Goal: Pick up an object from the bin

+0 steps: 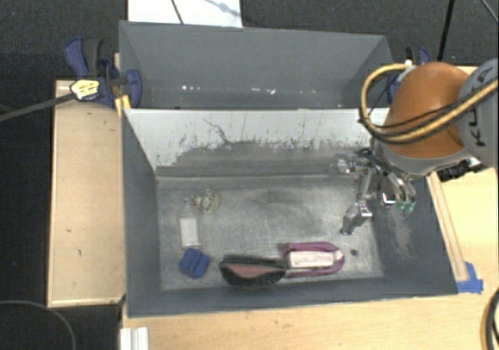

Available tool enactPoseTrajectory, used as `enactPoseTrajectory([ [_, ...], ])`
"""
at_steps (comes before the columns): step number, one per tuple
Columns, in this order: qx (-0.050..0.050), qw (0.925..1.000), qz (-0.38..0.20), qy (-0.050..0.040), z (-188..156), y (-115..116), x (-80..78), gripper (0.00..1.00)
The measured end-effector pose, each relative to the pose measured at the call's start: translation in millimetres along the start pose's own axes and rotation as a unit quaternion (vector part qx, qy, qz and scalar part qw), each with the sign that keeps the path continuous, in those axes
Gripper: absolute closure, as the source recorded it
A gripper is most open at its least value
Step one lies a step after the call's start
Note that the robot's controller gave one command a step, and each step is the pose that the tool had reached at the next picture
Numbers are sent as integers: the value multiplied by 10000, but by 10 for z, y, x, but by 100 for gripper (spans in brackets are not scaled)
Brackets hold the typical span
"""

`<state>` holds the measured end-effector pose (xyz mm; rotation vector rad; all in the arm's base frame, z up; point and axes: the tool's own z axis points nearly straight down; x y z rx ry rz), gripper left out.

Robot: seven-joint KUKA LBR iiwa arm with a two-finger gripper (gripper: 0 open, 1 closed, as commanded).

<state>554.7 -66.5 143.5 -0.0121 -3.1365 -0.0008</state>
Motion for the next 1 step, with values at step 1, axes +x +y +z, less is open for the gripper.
enactPoseTrajectory([
  [1,-3,9879,-1552,-61,-199,1001,-95,0],
])
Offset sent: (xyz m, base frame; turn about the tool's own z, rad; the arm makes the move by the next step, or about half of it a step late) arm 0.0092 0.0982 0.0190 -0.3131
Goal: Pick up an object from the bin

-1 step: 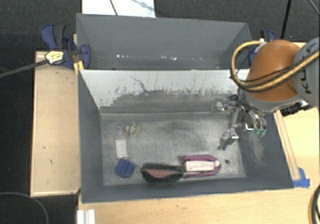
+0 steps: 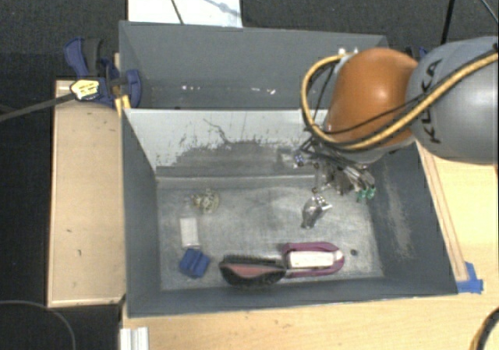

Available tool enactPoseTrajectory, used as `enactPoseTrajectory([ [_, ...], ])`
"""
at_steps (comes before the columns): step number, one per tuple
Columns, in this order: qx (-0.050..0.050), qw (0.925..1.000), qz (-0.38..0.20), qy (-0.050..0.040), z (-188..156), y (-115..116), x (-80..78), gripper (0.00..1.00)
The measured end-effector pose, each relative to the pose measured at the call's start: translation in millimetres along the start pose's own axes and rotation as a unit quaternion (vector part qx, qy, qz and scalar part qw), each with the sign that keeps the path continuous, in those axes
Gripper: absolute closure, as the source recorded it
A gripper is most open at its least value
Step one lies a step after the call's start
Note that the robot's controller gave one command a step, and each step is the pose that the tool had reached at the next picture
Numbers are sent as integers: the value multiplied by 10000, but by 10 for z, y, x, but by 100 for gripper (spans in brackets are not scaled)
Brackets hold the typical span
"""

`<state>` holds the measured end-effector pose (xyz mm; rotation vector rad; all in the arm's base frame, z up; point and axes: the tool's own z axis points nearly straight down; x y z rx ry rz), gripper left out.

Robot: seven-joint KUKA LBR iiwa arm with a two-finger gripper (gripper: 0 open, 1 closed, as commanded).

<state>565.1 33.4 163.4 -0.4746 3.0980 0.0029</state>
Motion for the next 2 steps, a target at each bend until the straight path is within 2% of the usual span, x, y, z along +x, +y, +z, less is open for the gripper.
enactPoseTrajectory([
  [1,-12,9904,-1379,42,272,342,251,0],
  [2,-12,9641,-2656,38,465,579,756,0],
])
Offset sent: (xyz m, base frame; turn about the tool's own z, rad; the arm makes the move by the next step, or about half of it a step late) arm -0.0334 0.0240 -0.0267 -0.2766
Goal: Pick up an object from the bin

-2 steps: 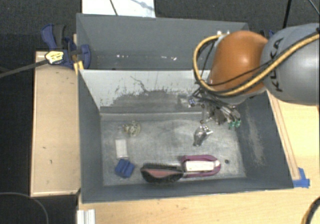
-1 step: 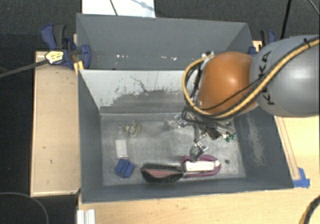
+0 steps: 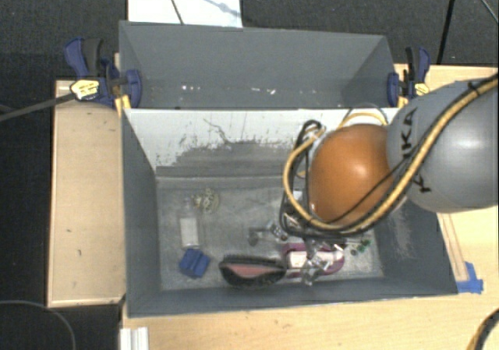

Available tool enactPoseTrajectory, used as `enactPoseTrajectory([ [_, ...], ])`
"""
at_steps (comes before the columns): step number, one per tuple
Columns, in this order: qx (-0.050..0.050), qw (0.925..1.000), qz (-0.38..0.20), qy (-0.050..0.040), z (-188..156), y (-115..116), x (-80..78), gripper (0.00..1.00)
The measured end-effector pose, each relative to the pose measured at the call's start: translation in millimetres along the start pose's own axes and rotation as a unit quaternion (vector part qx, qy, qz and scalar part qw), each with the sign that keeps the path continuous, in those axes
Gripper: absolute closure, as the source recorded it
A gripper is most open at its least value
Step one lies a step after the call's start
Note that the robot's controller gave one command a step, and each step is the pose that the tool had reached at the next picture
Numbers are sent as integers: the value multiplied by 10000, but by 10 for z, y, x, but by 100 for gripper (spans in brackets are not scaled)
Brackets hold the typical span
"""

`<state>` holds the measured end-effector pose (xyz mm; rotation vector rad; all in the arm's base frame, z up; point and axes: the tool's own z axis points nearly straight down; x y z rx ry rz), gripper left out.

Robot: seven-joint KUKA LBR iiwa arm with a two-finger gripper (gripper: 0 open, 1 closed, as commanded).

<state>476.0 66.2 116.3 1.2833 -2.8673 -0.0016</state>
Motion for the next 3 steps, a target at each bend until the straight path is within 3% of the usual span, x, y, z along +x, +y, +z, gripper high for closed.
enactPoseTrajectory([
  [1,34,9990,-454,-35,457,-545,449,0],
  [2,14,9988,-483,-28,447,-510,438,100],
  [3,39,9981,-616,-27,-1126,-571,482,100],
])
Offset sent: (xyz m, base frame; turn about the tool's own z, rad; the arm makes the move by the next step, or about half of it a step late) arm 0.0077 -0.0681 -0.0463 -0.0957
